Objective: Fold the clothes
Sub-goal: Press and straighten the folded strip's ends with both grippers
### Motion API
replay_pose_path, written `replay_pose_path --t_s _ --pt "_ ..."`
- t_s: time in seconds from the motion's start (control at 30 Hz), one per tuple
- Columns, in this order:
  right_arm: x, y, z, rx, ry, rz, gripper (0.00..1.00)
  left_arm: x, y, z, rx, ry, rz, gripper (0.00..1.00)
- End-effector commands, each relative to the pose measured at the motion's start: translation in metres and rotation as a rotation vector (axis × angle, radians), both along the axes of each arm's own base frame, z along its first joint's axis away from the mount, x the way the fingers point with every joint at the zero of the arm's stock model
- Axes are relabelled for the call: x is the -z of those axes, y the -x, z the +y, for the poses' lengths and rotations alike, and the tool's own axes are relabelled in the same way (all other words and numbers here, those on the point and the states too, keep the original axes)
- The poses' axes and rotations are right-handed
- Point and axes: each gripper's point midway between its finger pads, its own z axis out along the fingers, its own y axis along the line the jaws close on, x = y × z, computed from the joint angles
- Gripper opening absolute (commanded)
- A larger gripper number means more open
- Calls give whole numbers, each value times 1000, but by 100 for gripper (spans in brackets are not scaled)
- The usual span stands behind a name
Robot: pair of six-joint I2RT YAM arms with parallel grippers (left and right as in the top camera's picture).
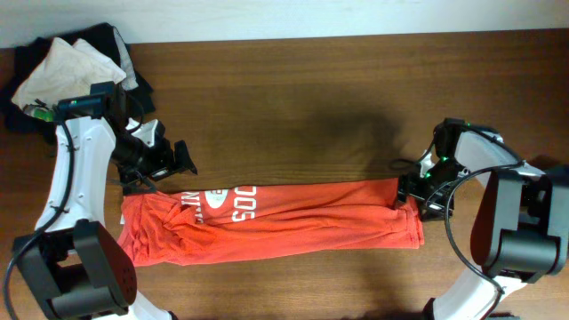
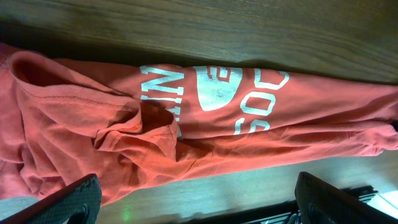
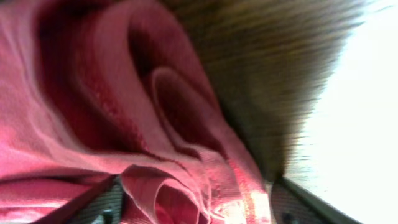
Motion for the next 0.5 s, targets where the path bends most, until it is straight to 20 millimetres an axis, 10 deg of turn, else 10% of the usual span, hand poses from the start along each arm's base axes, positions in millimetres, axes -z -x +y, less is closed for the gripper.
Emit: replay_pose_path --t_s 0.0,0.07,0.27,0.47 --pt "16 17 22 -51 -58 32 33 -10 -2 -3 15 10 -41 99" --pt "15 17 24 -44 -56 37 4 -10 -1 -3 16 10 -39 99" --pt "-22 -5 0 32 -48 10 4 -10 0 -3 15 11 -32 99" --pt "-101 -19 -61 156 195 -67 4 -10 1 -3 15 12 -29 99"
